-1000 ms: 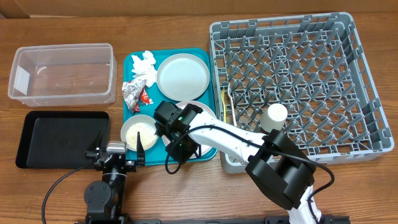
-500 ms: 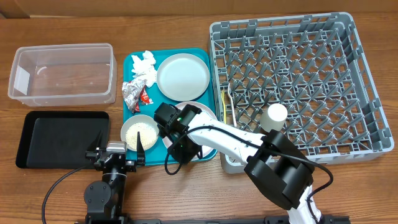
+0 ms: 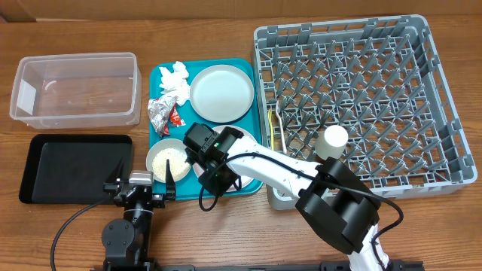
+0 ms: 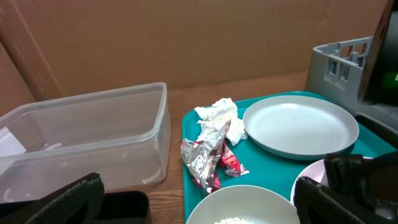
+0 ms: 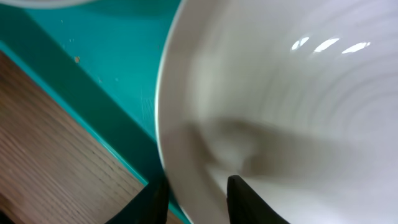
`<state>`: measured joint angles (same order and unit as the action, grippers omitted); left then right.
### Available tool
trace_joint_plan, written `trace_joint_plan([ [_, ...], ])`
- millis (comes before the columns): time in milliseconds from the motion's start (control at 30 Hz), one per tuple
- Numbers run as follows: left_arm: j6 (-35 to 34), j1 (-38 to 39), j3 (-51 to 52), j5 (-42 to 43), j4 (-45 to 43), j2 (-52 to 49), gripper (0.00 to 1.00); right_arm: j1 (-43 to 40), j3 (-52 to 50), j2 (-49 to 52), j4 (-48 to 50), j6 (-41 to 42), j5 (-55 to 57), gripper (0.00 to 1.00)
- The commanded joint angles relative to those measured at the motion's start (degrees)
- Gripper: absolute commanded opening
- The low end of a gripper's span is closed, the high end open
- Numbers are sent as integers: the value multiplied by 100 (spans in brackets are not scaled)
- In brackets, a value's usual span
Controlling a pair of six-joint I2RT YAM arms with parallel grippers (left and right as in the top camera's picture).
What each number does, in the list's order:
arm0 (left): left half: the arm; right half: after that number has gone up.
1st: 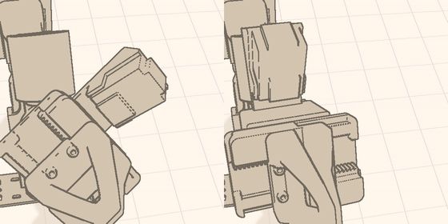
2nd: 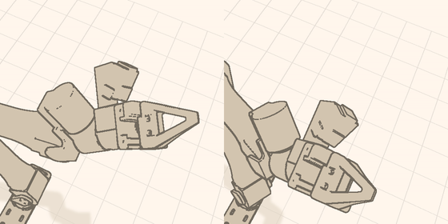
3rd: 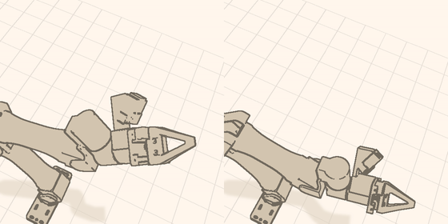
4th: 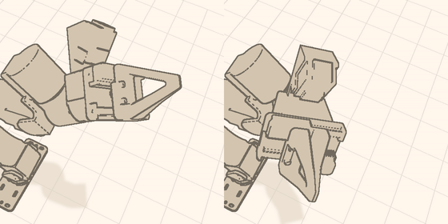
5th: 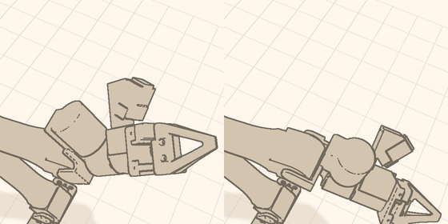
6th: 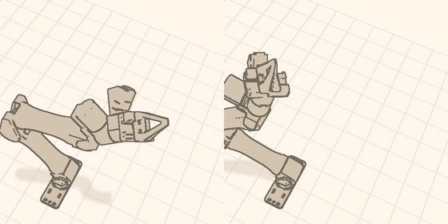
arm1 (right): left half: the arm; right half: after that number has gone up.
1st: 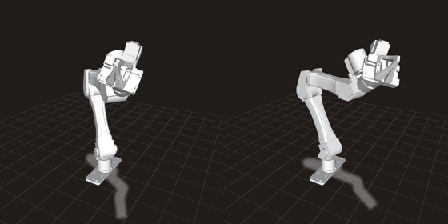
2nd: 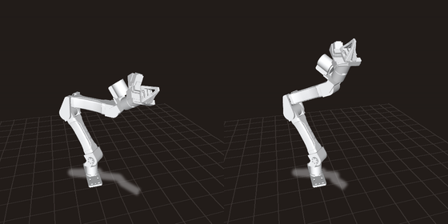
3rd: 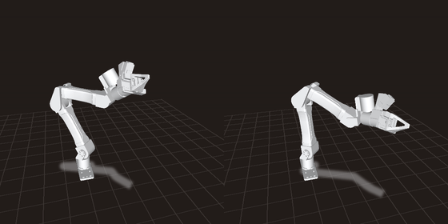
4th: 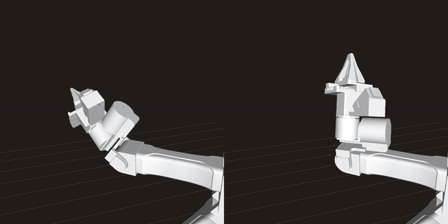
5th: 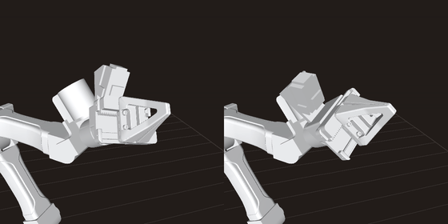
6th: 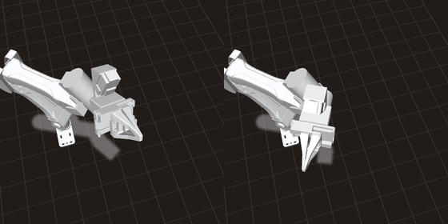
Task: Sort waste into correct bins and load items into the dishwasher rack
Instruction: 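Pinch the white plate rim with the right gripper and lift it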
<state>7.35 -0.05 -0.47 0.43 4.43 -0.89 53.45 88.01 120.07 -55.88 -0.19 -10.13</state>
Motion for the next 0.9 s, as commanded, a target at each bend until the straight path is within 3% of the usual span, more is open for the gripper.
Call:
trace_joint_plan([
  [0,-98,-31,15,-22,4,20,100,83,131,9,94,-26,-22,29],
  [333,-98,-31,15,-22,4,20,100,173,-52,52,341,17,177,28],
  [400,-98,-31,15,-22,4,20,100,166,-131,52,385,15,177,17],
  [467,-98,-31,15,-22,4,20,100,166,-131,50,380,15,190,13],
  [800,-98,-31,15,-22,4,20,100,166,-136,50,507,17,262,12],
  [867,-98,-31,15,-22,4,20,100,166,-138,50,527,17,262,4],
])
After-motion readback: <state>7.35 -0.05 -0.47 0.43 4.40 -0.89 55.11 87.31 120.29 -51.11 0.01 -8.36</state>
